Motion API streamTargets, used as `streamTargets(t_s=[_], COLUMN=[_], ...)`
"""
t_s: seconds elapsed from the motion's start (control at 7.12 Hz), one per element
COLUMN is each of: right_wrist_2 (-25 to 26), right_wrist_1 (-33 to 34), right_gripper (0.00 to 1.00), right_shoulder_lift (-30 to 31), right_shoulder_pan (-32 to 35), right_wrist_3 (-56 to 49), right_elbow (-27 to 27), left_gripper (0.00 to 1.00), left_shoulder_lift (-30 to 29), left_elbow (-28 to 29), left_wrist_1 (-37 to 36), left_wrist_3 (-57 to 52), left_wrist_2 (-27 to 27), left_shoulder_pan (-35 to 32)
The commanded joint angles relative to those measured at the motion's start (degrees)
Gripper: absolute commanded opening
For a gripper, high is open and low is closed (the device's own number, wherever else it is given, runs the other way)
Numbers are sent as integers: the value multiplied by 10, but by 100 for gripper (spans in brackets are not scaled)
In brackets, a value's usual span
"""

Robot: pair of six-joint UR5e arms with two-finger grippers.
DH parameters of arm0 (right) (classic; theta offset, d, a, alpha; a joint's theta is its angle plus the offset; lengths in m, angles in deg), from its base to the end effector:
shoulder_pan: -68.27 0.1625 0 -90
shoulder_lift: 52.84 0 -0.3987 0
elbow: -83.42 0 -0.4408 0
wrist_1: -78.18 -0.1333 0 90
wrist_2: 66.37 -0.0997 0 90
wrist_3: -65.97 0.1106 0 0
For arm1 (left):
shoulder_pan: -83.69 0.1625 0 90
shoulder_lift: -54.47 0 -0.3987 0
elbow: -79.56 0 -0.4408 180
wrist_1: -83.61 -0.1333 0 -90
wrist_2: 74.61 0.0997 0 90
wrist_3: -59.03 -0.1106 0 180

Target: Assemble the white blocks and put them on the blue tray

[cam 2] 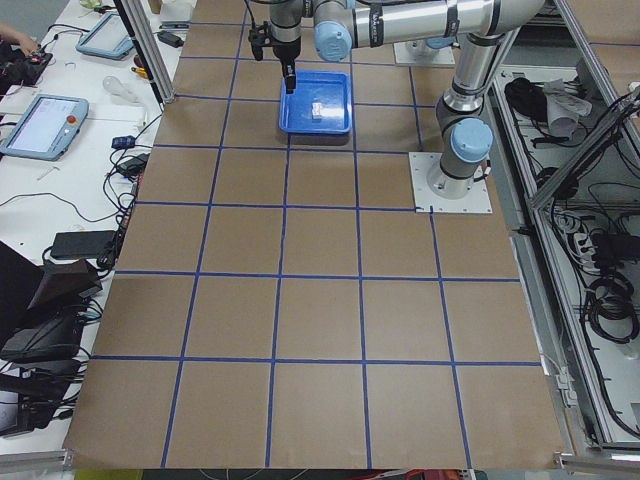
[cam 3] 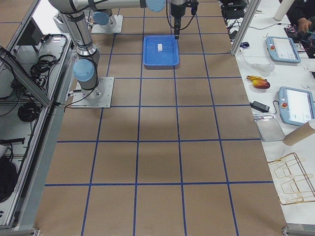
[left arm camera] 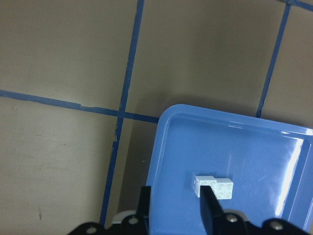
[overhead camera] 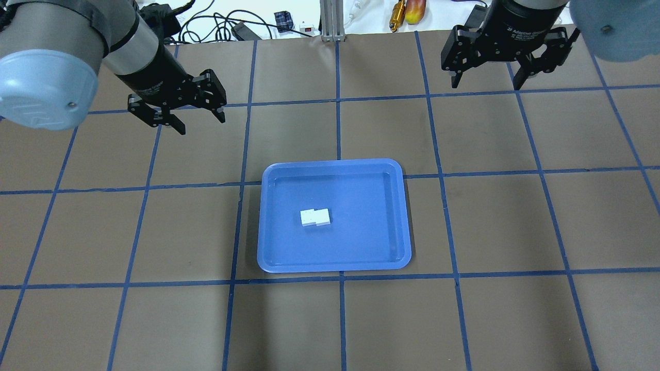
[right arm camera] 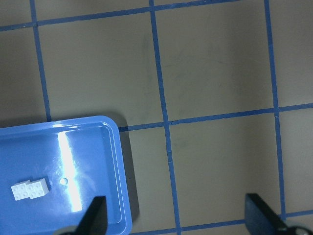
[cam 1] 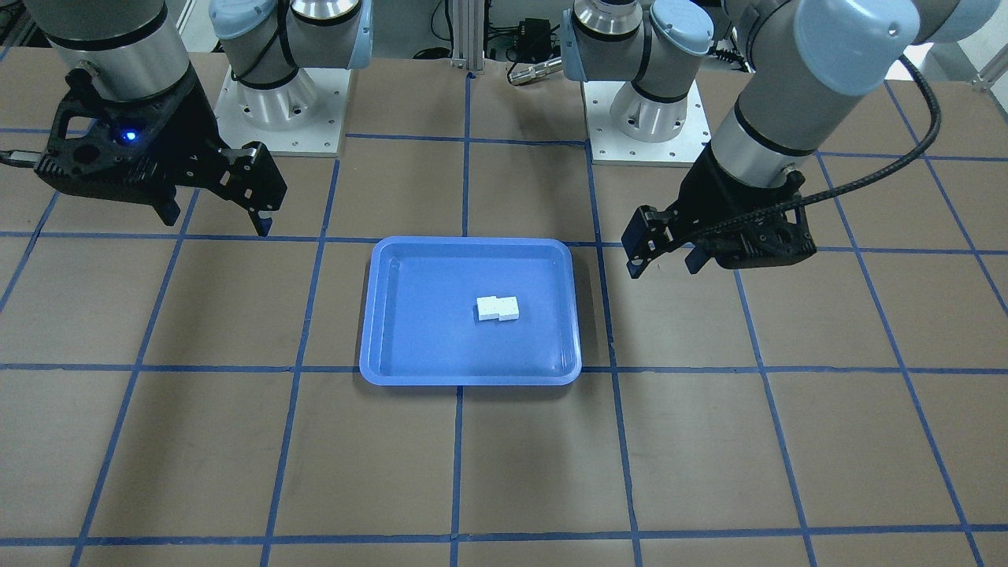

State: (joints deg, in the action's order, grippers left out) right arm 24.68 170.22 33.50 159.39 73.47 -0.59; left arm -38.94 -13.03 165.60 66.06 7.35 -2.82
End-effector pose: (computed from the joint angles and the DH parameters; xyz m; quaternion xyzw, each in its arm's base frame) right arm 0.1425 -0.5710 0.4756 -0.0560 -0.9977 0.0387 0.0063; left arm -0.1141 -0.5736 0.4085 0.0902 -0.9933 0.0153 0.0706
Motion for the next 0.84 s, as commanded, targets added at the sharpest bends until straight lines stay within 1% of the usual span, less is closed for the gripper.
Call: streamTargets(t_s=[0.0,0.14,0.28,0.56,0.7], right_wrist_2=[0,0,-1,0,0], right_wrist_1=[-1,-2,-2,-3,-3], right_gripper=[100,100,100,100,100], right_shoulder_lift=[0,0,-1,0,0], right_shoulder_pan=[0,0,0,0,0], right_wrist_3=[0,0,0,0,0], right_elbow=[0,0,0,0,0], left_gripper=[96,95,96,94,95], left_shoulder_lift=[38,51,51,66,68], left_elbow=[53,53,46,9,7], left_wrist_1=[118,125,118,84,52], left_wrist_3=[-23,-42,-36,-40,-51], left_wrist_2=[26,37,38,38,37], left_shoulder_pan=[15,13,4,-15,-4])
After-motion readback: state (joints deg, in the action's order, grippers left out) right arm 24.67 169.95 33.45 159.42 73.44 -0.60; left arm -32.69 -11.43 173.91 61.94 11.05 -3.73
